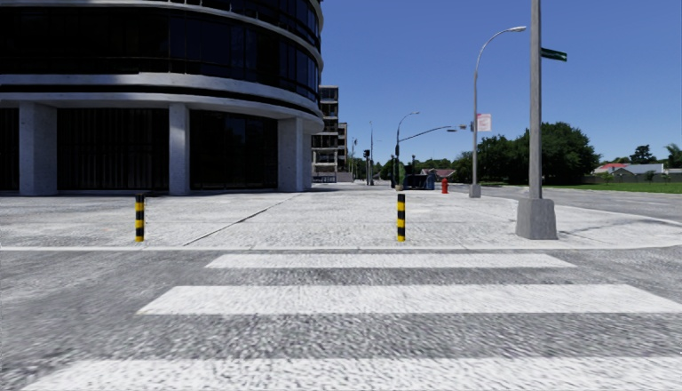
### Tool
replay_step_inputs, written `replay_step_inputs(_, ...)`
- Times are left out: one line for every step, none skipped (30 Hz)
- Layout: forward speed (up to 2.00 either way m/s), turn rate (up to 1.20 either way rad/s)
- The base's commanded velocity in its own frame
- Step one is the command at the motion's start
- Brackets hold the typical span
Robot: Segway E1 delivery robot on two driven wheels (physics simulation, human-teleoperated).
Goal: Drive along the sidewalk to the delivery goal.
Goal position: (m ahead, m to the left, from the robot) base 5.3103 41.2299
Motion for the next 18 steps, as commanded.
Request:
replay_step_inputs(2.00,0.00)
replay_step_inputs(2.00,0.00)
replay_step_inputs(2.00,0.00)
replay_step_inputs(2.00,0.00)
replay_step_inputs(2.00,0.00)
replay_step_inputs(2.00,0.00)
replay_step_inputs(2.00,0.00)
replay_step_inputs(2.00,0.00)
replay_step_inputs(2.00,0.00)
replay_step_inputs(2.00,0.00)
replay_step_inputs(2.00,0.00)
replay_step_inputs(2.00,0.00)
replay_step_inputs(2.00,0.00)
replay_step_inputs(2.00,0.00)
replay_step_inputs(2.00,0.00)
replay_step_inputs(2.00,0.00)
replay_step_inputs(2.00,0.00)
replay_step_inputs(2.00,0.00)
